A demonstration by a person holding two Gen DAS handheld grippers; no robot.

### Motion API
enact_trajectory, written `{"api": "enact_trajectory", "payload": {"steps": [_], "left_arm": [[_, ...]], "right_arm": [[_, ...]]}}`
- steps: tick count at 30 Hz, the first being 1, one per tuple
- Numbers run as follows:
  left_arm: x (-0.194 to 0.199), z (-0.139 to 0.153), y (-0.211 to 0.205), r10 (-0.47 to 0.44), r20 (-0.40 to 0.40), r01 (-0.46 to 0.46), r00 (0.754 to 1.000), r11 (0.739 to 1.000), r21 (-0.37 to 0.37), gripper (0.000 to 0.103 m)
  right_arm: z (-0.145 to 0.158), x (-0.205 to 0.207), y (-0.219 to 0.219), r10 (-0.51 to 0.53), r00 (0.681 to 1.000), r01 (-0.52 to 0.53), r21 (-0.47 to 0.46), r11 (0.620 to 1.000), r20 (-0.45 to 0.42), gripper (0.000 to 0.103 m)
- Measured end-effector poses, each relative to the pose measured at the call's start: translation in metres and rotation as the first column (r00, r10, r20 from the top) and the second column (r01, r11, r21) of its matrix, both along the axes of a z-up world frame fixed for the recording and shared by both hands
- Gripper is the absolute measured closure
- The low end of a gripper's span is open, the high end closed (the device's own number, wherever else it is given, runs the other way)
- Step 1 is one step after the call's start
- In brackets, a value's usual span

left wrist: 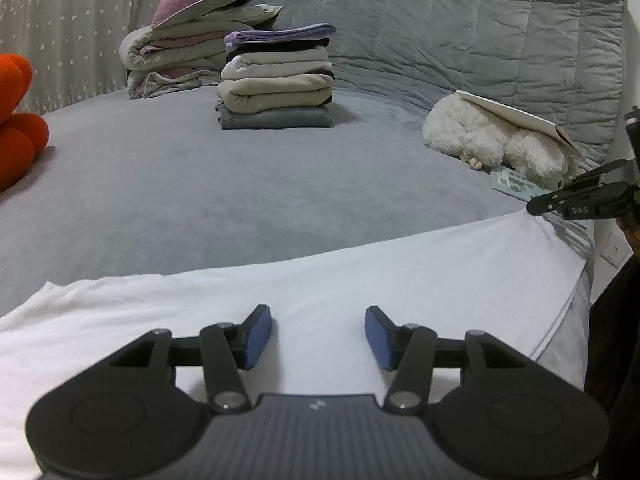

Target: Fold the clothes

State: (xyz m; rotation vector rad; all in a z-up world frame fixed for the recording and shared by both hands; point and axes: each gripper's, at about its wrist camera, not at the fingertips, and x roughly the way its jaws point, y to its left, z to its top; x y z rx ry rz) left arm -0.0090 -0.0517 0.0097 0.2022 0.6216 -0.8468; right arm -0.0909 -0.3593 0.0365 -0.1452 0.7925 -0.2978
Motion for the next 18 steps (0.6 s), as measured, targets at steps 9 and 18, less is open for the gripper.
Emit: {"api": "enact_trajectory", "payload": {"steps": [9, 18], "left_arm": [[-0.003, 0.004, -0.001, -0.001, 0.008, 0.001, 1.0, 1.0, -0.006, 0.039], [-0.009, 0.003, 0.005, -0.007, 0.018, 0.007, 1.0, 1.0, -0.001, 0.02]], "right_arm": [[0.015, -0.002, 0.033, 0.021, 0.996, -0.017, -0.043, 0.999, 0.084, 0.054], [0.005, 0.001, 0.097, 0.114, 0.977, -0.145, 0.168, 0.975, 0.179, 0.04]]}}
